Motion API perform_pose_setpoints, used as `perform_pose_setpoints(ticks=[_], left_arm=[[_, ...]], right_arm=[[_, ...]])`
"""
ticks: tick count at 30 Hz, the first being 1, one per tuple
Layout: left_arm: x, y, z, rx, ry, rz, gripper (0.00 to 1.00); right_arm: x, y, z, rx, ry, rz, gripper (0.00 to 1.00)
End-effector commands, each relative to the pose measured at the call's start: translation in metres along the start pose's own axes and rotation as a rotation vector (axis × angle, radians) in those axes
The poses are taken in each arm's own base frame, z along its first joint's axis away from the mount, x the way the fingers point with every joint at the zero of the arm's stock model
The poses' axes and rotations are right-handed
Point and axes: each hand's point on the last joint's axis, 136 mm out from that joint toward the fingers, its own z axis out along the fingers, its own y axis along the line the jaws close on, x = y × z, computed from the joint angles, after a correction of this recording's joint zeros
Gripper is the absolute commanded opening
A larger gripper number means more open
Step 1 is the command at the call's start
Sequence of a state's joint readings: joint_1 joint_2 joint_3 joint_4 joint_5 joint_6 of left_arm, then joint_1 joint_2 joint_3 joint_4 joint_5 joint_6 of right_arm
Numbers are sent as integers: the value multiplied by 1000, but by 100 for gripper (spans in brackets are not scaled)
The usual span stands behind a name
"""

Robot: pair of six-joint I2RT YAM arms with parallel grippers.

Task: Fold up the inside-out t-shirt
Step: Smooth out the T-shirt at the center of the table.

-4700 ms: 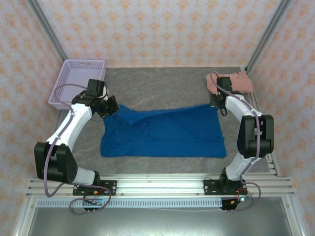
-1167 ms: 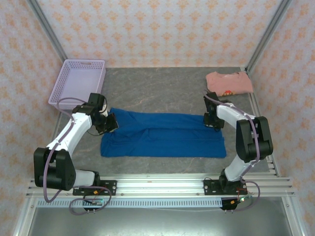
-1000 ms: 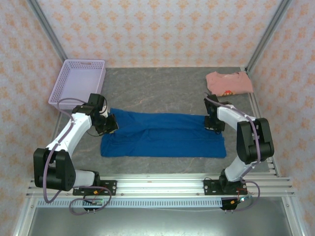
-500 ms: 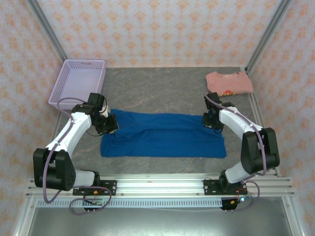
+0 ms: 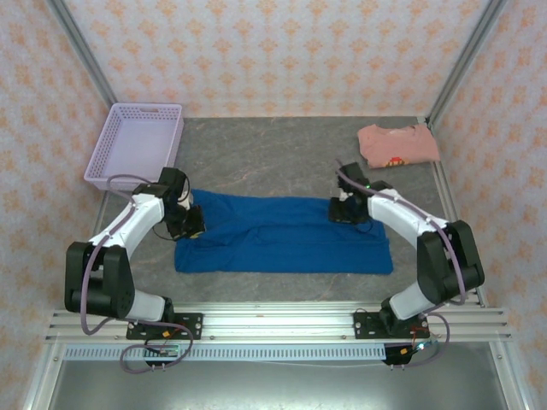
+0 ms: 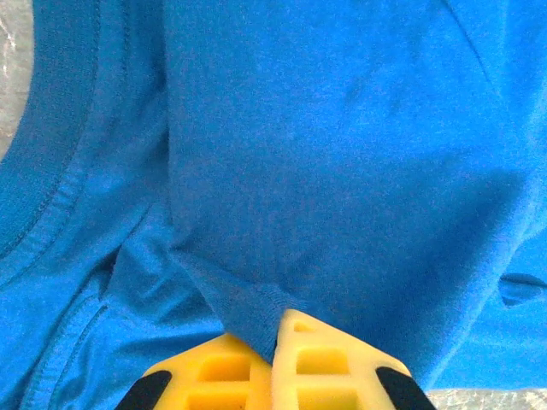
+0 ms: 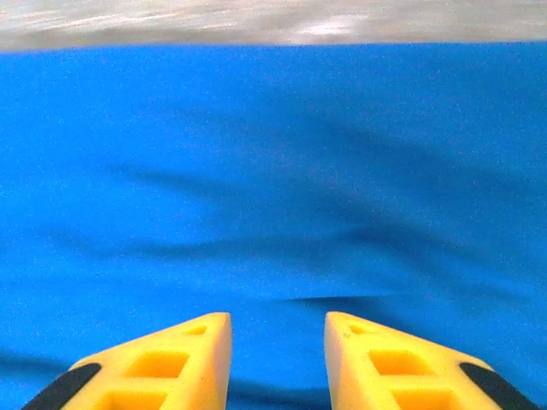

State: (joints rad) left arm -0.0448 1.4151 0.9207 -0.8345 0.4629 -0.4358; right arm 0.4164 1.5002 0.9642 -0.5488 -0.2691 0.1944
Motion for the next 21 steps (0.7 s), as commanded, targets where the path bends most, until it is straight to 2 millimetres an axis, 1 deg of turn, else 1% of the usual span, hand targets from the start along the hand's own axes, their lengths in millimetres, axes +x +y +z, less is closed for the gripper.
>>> perform_pose_setpoints(ticks=[1,3,5,6,7,9,12,14,17,21], left_arm=[[-9,4,0,-19,-38,10,0],[-9,4,-2,-20,-39,15,0],[-9,3,-2,-19,-38,17,0],[-8,4,-1,-19,-34,17,0],[-8,4,-1,-18,-34,19,0],[-7,4,-2,-15,-38,19,0],[-8,3,-4,-12,-43,23,0],[-7,4,-4,-13,-43,25,0],[-8,3,-6,-13,-43,34,0],[-8,3,-6,-12,-44,36,0]], right_arm=[[-1,101,-18,-293,-111,-165,37],[11,159,-18,-403,-136,-242,39],[21,203,-12,-470,-157,-308,41],[29,223,-6,-493,-157,-343,43],[35,239,-3,-510,-158,-373,44],[44,265,14,-512,-149,-430,45],[52,288,37,-514,-131,-474,46],[57,298,50,-521,-114,-489,47],[62,301,68,-500,-87,-501,47],[64,302,82,-484,-70,-506,46]])
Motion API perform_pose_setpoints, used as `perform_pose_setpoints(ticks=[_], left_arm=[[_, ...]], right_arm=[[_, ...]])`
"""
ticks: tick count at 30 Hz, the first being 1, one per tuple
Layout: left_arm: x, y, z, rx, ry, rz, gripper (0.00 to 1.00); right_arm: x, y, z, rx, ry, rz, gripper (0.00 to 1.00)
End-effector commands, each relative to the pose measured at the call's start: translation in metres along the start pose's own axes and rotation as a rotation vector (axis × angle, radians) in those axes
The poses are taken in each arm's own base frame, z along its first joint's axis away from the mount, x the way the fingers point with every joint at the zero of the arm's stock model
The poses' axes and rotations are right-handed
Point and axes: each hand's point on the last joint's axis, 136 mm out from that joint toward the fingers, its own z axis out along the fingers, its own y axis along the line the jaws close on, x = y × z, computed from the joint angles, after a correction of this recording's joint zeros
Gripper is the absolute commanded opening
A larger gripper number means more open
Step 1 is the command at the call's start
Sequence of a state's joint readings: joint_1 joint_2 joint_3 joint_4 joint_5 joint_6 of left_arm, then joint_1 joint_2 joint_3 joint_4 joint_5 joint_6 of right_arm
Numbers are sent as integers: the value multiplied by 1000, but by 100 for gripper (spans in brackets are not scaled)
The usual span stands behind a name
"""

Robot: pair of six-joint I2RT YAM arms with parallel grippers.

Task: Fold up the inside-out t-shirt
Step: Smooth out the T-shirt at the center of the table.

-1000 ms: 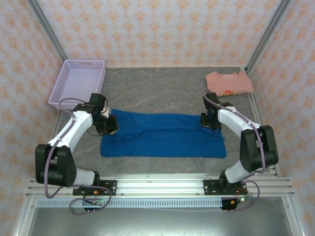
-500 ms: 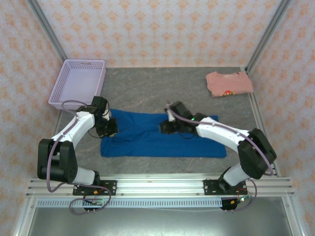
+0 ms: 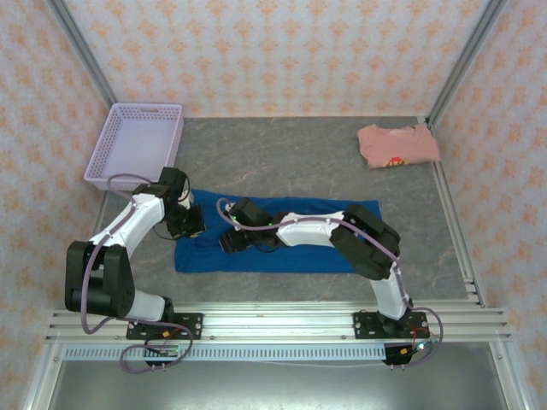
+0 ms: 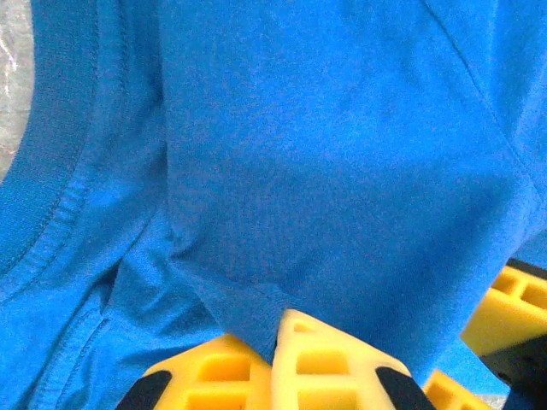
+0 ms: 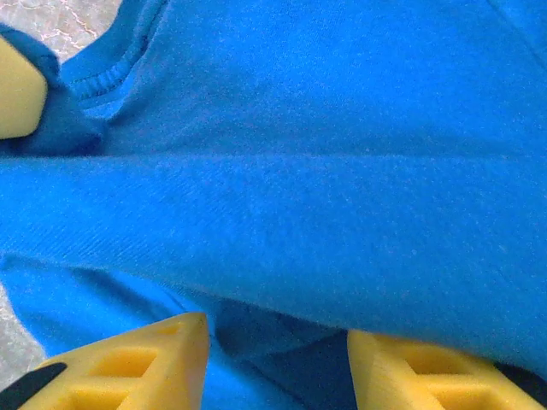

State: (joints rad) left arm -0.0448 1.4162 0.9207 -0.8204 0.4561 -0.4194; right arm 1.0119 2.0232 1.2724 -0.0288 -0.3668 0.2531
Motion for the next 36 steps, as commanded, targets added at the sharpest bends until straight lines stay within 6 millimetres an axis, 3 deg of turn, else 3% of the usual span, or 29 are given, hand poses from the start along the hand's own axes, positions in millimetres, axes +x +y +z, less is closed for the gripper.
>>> perform_pose_setpoints(ticks=[1,12,22,36], left_arm=[[-5,3,-6,-12,-31,15,0],[-4,4,-2,-14,-20,22,0],[-3,4,-2,-14,-19,24,0],[8,15,5,-47,15,2,0]], right_arm=[[-12,5,7,-6,-31,-23,45],[-21,8,2,0,-51,-8,13],[-24,14,-21,-1,-57,-2,5],[18,12,-42,-31,60,61,2]])
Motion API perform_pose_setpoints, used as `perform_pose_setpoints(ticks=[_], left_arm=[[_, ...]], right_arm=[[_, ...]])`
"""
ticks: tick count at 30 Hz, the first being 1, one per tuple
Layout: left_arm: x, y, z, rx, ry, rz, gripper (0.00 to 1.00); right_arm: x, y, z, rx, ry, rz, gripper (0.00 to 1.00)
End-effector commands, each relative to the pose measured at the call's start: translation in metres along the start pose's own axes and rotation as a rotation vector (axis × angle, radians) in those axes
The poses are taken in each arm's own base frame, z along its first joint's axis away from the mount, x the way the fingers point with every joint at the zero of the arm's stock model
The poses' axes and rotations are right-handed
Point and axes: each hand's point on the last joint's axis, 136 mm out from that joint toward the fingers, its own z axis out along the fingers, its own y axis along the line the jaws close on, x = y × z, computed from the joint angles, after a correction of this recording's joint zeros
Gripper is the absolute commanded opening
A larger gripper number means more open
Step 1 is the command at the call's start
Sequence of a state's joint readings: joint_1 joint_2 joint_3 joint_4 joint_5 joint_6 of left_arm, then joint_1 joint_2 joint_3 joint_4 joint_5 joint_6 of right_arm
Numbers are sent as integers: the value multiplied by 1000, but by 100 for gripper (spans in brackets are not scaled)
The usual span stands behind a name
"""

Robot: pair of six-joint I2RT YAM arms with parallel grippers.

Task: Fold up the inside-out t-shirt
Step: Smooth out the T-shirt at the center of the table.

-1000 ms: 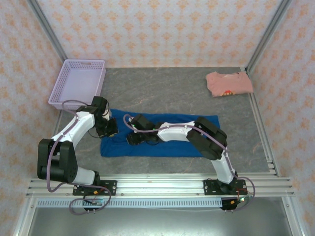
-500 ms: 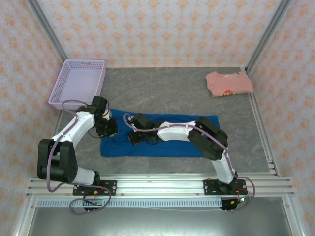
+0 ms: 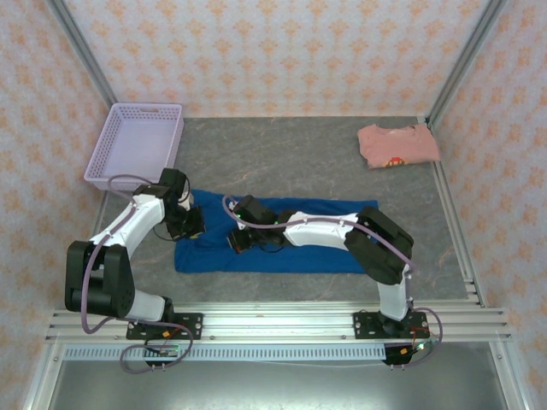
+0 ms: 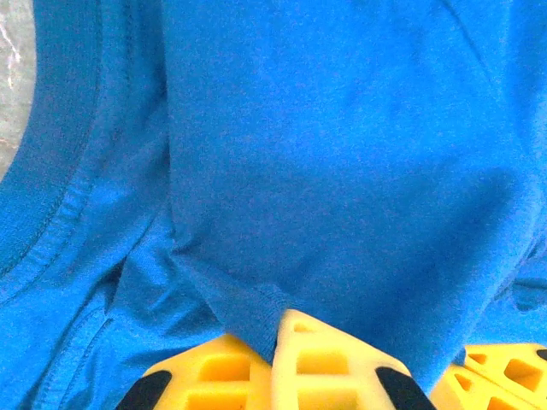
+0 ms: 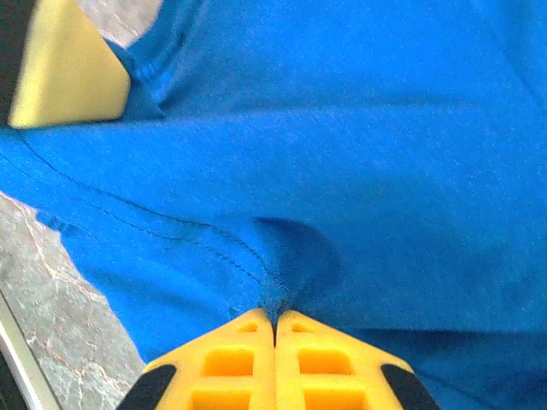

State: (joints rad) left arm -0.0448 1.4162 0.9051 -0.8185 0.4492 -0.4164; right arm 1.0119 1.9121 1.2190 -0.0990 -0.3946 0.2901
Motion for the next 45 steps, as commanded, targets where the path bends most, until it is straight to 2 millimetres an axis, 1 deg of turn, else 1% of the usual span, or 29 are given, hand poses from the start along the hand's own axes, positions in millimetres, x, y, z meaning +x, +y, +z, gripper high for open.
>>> perform_pose_setpoints(ticks=[1,4,6,8,10,13,15,18,21,24,26,28,29,30,32,34,36,38,40,42,45], left_arm=[[6,12,2,-33,9,1,0],[13,14,5,-32,25,-11,1],[17,18,6,-42,33,-14,4],[20,21,5,-56,37,-15,11],[20,22,2,-66,26,-16,23],[16,28,-9,-107,-11,-12,38],[10,33,-19,-148,-58,-4,44],[-2,35,-33,-177,-141,-2,49],[-12,26,-33,-134,-184,-26,51],[-20,9,-24,-67,-207,-44,51],[-27,-6,-19,-29,-240,-32,51],[-32,-24,-12,15,-257,-24,51],[-34,-30,-5,29,-257,-20,51],[-34,-31,3,30,-250,-27,51],[-31,-24,21,-5,-201,-56,50],[-28,-12,33,-51,-183,-63,50],[-26,2,41,-92,-183,-70,50],[-25,15,44,-124,-189,-78,50],[-28,25,44,-145,-209,-90,50],[-33,27,38,-145,-238,-80,50],[-44,25,12,-152,-339,-44,51]], right_arm=[[14,2,-13,-9,40,25,2],[21,0,-17,3,59,29,2],[26,-2,-19,8,74,31,2],[31,-4,-22,11,85,37,3],[35,-5,-24,13,93,39,4],[40,-8,-27,25,112,41,7],[44,-8,-30,27,126,34,10],[41,-4,-39,27,133,5,22],[28,2,-50,30,99,-35,33],[13,8,-50,22,57,-52,39],[4,11,-43,-3,32,-35,40],[-2,17,-31,-42,19,-12,40],[-4,18,-24,-55,13,11,39],[-3,18,-17,-67,16,32,38],[-1,18,-3,-89,26,69,35],[6,12,8,-79,42,97,32],[13,4,16,-54,59,109,31],[21,-4,18,-32,77,117,30],[28,-8,16,-27,92,112,30],[27,-4,7,-47,97,88,33],[15,6,-18,-76,59,31,37]])
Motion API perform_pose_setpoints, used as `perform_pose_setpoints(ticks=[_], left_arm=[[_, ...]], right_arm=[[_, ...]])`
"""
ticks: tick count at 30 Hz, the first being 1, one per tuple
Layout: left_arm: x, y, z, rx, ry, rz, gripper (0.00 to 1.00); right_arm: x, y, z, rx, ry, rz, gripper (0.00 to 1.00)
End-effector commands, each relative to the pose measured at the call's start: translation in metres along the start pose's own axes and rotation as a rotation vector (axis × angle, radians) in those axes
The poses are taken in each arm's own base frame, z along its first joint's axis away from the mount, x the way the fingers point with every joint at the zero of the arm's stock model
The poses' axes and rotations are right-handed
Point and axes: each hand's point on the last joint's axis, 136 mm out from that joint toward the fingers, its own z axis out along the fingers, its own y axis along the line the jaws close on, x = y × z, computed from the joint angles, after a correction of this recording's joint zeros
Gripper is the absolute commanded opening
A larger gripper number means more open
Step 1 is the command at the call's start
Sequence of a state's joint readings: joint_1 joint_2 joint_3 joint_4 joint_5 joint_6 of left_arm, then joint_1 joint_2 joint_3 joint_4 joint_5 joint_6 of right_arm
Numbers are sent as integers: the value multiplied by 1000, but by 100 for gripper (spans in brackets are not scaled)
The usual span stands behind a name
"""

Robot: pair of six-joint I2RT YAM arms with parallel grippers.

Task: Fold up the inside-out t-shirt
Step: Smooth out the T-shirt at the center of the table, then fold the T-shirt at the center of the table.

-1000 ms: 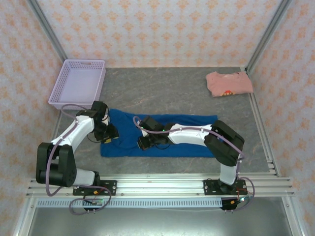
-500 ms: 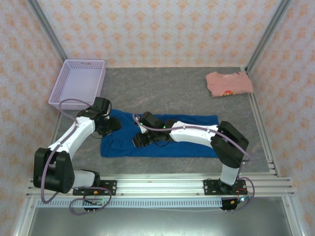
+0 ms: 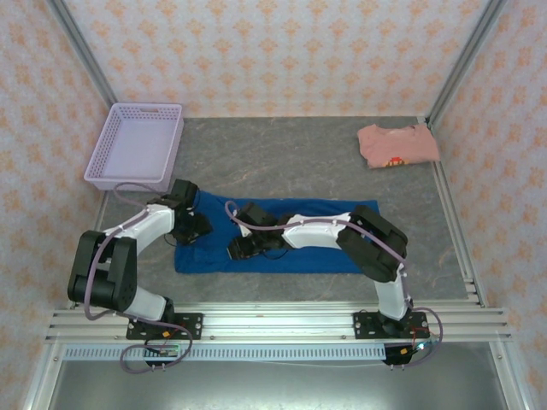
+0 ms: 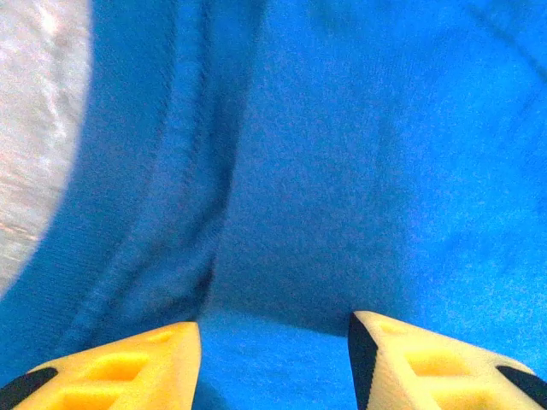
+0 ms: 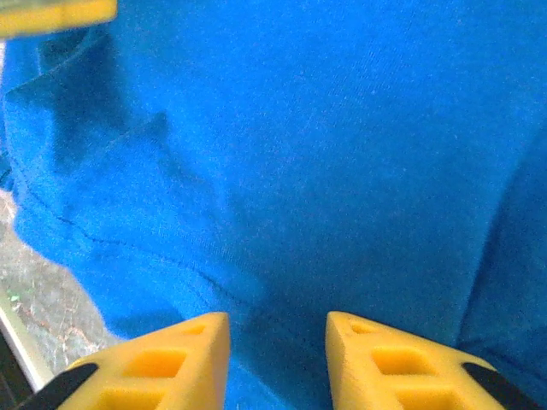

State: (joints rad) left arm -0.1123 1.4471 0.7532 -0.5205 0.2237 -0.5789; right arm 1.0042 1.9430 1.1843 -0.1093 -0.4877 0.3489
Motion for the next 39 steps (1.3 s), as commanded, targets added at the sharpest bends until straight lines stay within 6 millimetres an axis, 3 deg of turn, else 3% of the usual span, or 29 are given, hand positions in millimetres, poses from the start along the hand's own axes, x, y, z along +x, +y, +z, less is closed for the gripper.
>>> perform_pose_setpoints(ticks=[1,4,7,12,17,23,30,39], left_arm=[[-29,9,-30,-32,-185,25,53],[-36,22,-44,-64,-268,37,66],[-37,29,-42,-53,-277,23,79],[-43,16,-30,22,-259,59,99],[-44,10,-13,21,-204,119,100],[-39,11,8,3,-125,142,100],[-25,-11,24,129,-34,178,100],[-16,-41,12,240,-48,257,93]], right_arm=[[-15,16,-40,-38,-67,-69,39],[-23,13,-67,-35,-124,-83,42],[-28,-2,-87,12,-164,-100,47],[-38,-28,-111,93,-213,-104,58],[-36,-31,-108,68,-188,-106,66],[-30,-32,-102,52,-172,-91,68],[-26,-37,-97,52,-170,-51,69],[-23,-40,-92,51,-159,-26,68]])
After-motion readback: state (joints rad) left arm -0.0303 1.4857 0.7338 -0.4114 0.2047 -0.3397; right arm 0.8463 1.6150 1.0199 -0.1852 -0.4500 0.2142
